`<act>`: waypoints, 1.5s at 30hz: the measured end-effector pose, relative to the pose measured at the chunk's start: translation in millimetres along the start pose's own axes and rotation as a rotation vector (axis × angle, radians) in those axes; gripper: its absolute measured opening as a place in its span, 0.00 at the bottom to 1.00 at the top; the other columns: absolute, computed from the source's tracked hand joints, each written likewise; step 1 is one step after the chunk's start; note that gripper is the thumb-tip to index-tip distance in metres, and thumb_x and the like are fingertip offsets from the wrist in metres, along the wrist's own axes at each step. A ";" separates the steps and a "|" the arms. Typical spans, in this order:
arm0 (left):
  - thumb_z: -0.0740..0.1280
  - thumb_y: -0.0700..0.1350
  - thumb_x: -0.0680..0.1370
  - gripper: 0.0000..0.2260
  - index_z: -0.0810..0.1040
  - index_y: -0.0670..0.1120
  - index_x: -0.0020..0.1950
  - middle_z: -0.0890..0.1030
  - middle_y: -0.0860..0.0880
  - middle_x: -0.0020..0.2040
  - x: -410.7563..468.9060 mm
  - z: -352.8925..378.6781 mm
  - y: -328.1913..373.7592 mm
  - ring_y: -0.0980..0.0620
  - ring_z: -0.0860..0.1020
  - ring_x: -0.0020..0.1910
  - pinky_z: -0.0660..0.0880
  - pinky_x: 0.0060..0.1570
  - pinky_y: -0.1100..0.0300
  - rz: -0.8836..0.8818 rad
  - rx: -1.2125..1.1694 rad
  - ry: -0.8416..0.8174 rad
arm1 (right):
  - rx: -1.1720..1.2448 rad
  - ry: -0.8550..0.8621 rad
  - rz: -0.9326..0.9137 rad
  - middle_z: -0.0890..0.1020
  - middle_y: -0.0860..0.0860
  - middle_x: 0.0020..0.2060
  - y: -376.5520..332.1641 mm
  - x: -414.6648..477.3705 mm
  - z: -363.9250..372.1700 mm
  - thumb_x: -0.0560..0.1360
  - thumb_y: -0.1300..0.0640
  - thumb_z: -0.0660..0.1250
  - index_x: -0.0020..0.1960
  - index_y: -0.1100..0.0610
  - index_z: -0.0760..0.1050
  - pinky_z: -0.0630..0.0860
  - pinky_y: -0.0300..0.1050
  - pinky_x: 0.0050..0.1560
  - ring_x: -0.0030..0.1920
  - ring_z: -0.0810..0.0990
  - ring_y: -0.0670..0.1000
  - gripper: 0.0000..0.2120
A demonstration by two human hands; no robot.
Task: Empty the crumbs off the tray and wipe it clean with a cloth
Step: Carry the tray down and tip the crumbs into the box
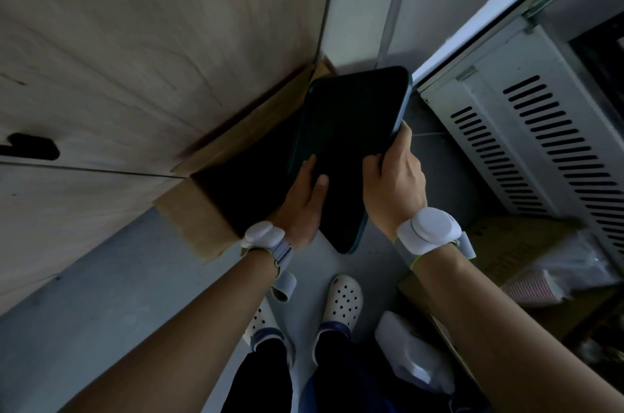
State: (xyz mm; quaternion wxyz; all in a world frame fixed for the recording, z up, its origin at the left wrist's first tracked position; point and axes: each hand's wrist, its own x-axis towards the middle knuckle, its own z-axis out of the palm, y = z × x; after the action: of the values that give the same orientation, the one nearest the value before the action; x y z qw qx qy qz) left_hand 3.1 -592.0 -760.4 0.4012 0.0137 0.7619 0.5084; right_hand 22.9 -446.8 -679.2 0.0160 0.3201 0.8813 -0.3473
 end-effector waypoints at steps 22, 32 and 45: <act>0.49 0.74 0.71 0.42 0.48 0.57 0.82 0.48 0.54 0.83 -7.2 38.6 8.4 0.54 0.45 0.82 0.47 0.80 0.46 -0.075 -0.120 -0.050 | 0.026 -0.027 0.002 0.75 0.49 0.36 2.2 -3.1 -5.0 0.77 0.58 0.57 0.71 0.53 0.59 0.67 0.45 0.33 0.33 0.76 0.52 0.23; 0.55 0.54 0.85 0.25 0.56 0.54 0.82 0.63 0.52 0.79 -11.8 11.5 10.3 0.54 0.61 0.78 0.60 0.75 0.60 0.039 -0.163 0.054 | 0.023 -0.016 -0.014 0.75 0.50 0.36 -1.1 -2.4 -3.3 0.76 0.57 0.57 0.71 0.53 0.59 0.68 0.48 0.36 0.35 0.76 0.57 0.23; 0.57 0.57 0.84 0.28 0.54 0.55 0.82 0.56 0.52 0.82 -6.7 -13.7 20.9 0.51 0.57 0.80 0.53 0.77 0.57 -0.061 -0.245 0.423 | 0.077 -0.026 -0.021 0.75 0.50 0.35 -1.6 -6.8 -7.0 0.77 0.59 0.56 0.72 0.56 0.58 0.66 0.45 0.32 0.32 0.75 0.53 0.24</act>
State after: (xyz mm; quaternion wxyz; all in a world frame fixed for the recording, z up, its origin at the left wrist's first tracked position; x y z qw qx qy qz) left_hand -9.0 -595.2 -737.8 0.2463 -0.1648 0.7616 0.5764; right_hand 28.7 -447.1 -671.2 0.0117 0.3067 0.8704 -0.3851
